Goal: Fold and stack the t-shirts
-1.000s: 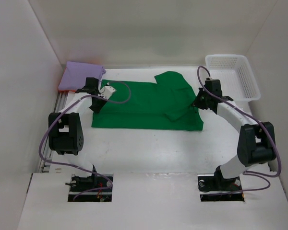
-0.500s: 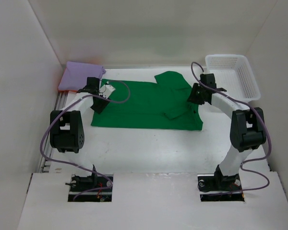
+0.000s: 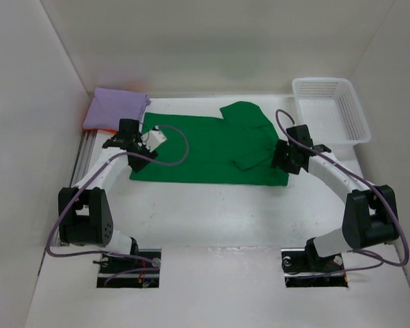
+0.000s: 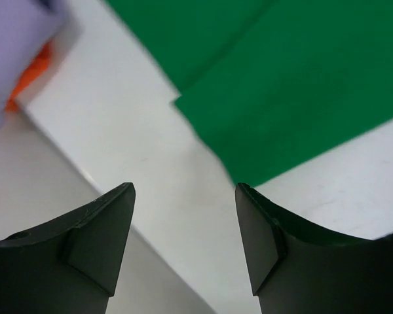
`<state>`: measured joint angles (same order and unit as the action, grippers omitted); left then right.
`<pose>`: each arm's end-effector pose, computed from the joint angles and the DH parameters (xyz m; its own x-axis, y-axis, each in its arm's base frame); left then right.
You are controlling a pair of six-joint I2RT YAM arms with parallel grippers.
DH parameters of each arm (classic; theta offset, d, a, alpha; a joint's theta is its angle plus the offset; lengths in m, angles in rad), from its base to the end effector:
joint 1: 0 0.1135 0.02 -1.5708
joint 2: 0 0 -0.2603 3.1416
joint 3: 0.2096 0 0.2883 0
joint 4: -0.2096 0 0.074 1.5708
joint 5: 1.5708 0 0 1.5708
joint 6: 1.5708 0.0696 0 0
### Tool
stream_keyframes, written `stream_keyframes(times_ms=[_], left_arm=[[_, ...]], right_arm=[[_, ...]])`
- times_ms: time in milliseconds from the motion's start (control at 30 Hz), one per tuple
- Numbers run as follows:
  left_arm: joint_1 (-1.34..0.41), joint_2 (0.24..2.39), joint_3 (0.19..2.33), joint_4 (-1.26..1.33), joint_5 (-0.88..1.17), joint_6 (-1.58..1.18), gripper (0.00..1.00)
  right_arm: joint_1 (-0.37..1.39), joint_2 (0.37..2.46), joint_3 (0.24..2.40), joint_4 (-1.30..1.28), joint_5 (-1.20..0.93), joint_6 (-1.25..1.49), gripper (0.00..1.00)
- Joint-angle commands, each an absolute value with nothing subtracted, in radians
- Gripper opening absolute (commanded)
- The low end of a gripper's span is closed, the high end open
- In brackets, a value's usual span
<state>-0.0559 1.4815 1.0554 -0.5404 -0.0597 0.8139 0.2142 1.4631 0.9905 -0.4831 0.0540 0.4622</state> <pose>0.3595 -0.0160 0.1928 -0.5482 0.7575 -0.3545 0.6124 0.6522 0.4468 0.3459 0.0714 0.1801 -0.7954 0.2827 -0.5362 0.1931 0.9567 0.2179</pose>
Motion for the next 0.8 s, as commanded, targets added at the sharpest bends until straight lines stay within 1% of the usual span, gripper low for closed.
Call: stream_keyframes(times_ms=[0,200,333,367,400,467,533,567,600,633,667,767], left_arm=[[-0.099,1.519,0.971,-0.586,-0.009,0.888,0.61],[-0.108,1.62,0.95,-0.448,-0.048,0.879,0.62],[-0.104,1.693,0.957,-0.385,-0.083,0.868,0.59],[-0.104,1.707,0.957,-0.371,-0.089,0.867,0.57],[-0.104,1.721,0.957,-0.364,-0.094,0.867,0.53],[-0.105,1.744,0.957,-0.357,-0.098,0.858,0.37],[-0.107,1.755,0.953,-0.359,-0.098,0.848,0.19],[-0.107,1.756,0.95,-0.364,-0.098,0.847,0.12],[-0.105,1.75,0.943,-0.367,-0.098,0.845,0.07],[-0.102,1.74,0.937,-0.37,-0.098,0.845,0.03],[-0.102,1.723,0.928,-0.376,-0.1,0.851,0.01],[-0.088,1.648,0.905,-0.416,-0.107,0.876,0.0]], right_arm=[[0.189,1.437,0.908,-0.523,0.064,0.514,0.62],[0.163,1.509,0.873,-0.471,-0.021,0.535,0.64],[0.153,1.543,0.868,-0.457,-0.017,0.537,0.62],[0.145,1.543,0.867,-0.456,-0.021,0.537,0.58],[0.134,1.543,0.865,-0.457,-0.026,0.537,0.52],[0.124,1.545,0.862,-0.466,-0.031,0.532,0.39],[0.11,1.539,0.853,-0.472,-0.034,0.525,0.2],[0.101,1.534,0.847,-0.476,-0.037,0.525,0.09],[0.093,1.528,0.839,-0.479,-0.04,0.523,0.03],[0.085,1.514,0.83,-0.48,-0.043,0.523,0.0],[0.079,1.496,0.821,-0.482,-0.048,0.526,0.0],[0.076,1.436,0.799,-0.514,-0.057,0.532,0.0]])
